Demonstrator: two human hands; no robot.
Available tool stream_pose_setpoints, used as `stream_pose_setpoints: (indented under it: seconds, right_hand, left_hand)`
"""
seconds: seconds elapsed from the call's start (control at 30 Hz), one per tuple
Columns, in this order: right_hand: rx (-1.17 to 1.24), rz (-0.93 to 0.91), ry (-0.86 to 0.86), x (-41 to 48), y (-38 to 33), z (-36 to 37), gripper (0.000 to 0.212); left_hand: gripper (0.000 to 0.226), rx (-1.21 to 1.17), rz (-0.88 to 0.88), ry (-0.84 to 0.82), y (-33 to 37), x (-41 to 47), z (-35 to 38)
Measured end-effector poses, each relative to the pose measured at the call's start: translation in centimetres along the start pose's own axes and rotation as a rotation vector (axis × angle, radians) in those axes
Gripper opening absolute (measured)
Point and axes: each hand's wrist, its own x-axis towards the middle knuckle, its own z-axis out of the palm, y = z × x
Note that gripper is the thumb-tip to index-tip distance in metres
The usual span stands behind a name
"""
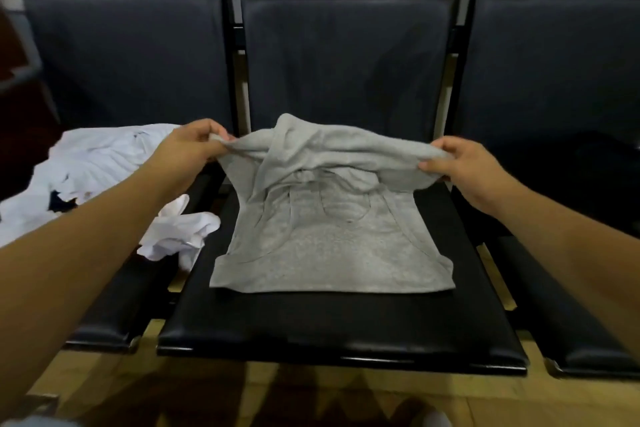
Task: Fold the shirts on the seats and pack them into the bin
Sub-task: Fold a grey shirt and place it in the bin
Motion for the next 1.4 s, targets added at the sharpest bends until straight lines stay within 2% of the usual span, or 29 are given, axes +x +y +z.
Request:
stream_pose_setpoints:
  seconds: [0.07,0.13,0.2,0.23,0.3,0.33,0.37,0.4,0.47,0.5,0.57,0.73,0.77,0.83,0.87,0.93,0.97,1.07,1.13,1.2,1.3,1.37,1.4]
  right_hand:
    - [-0.202,0.03,-0.126,-3.3,1.4,-0.6,0.012]
    - [-0.44,0.042,-0.237,-6.0,2.9,-0.7,0.012]
    - [-0.587,0.038,-0.297,-7.8,4.2,-0.4,0.019]
    - [-0.654,0.02,-0.308,-8.4,4.6,0.0,0.023]
    - [-0.784,-0.048,-0.334,-9.0,5.0,1.0,0.028]
    - [-0.855,-0.075,-0.345,-9.0,5.0,1.5,0.027]
    - [-0.931,-0.097,-0.345,-9.1,4.9,1.9,0.023]
    - [-1.0,-0.109,-0.336,-9.1,4.6,2.3,0.019]
    - [-1.085,-0.114,-0.317,-9.0,4.3,2.7,0.013]
    - [-1.111,-0.117,-0.308,-9.0,4.3,2.8,0.011]
    - [-1.134,-0.132,-0.285,-9.2,4.5,2.9,0.01]
    - [-1.157,-0.139,-0.295,-9.9,5.9,2.9,0.009]
    - [-1.158,-0.153,-0.286,-9.9,5.9,3.0,0.009]
    - [-1.139,-0.203,-0.232,-9.7,6.0,3.2,0.01]
    - [-1.118,-0.245,-0.184,-9.5,6.0,3.3,0.01]
    - [-1.046,-0.293,-0.111,-9.0,5.9,3.5,0.012]
    - [-1.0,-0.279,-0.091,-8.9,5.8,3.5,0.011]
    - [-1.018,-0.211,-0.087,-8.8,5.7,3.7,0.01]
    - [-1.055,-0.18,-0.097,-8.6,5.9,3.8,0.015]
    - [-1.005,-0.14,-0.094,-8.4,6.0,3.9,0.018]
    - [-0.952,-0.136,-0.2,-8.2,5.8,3.5,0.018]
    - [-0.999,-0.162,-0.302,-8.3,5.6,3.4,0.023]
    - [-1.046,-0.184,-0.308,-8.2,5.6,3.5,0.023]
  left_hand:
    - [0.026,0.137,0.004,-0.115,-0.5,-3.4,-1.0]
    - [0.032,0.388,-0.031,-0.249,-2.0,-6.1,-1.8]
    - [0.024,0.674,-0.067,-0.38,-3.2,-8.5,-2.0]
    - [0.021,0.758,-0.047,-0.394,-3.7,-9.4,-1.8]
    - [0.029,0.807,0.081,-0.409,-4.4,-10.5,-0.8]
    - [0.026,0.8,0.12,-0.431,-4.3,-10.8,-0.1]
    - [0.014,0.828,0.133,-0.46,-4.0,-11.1,0.9]
    - [0.016,0.855,0.147,-0.48,-3.7,-11.3,1.7]
    - [0.054,0.887,0.142,-0.5,-3.9,-11.6,3.8]
    - [0.061,0.907,0.155,-0.506,-4.1,-11.7,4.7]
    - [0.057,0.965,0.22,-0.519,-4.6,-11.7,6.0]
    - [0.02,1.015,0.29,-0.455,-6.0,-11.0,7.1]
    - [0.019,1.012,0.29,-0.43,-6.1,-11.0,7.3]
    - [0.032,0.933,0.34,-0.301,-6.2,-10.6,7.4]
    - [0.031,0.875,0.35,-0.229,-5.9,-10.4,7.4]
    - [0.013,0.784,0.345,-0.13,-5.3,-10.1,7.4]
    - [0.016,0.765,0.365,-0.127,-5.2,-9.8,7.2]
    - [0.043,0.781,0.486,-0.264,-5.6,-9.3,6.2]
    - [0.034,0.777,0.496,-0.353,-6.4,-9.0,5.8]
    - [0.028,0.743,0.387,-0.411,-6.4,-9.3,6.0]
    - [0.048,0.857,0.299,-0.562,-5.8,-9.9,6.3]
    - [0.04,0.963,0.317,-0.621,-6.2,-9.7,6.5]
    - [0.03,0.954,0.341,-0.589,-6.4,-9.6,6.6]
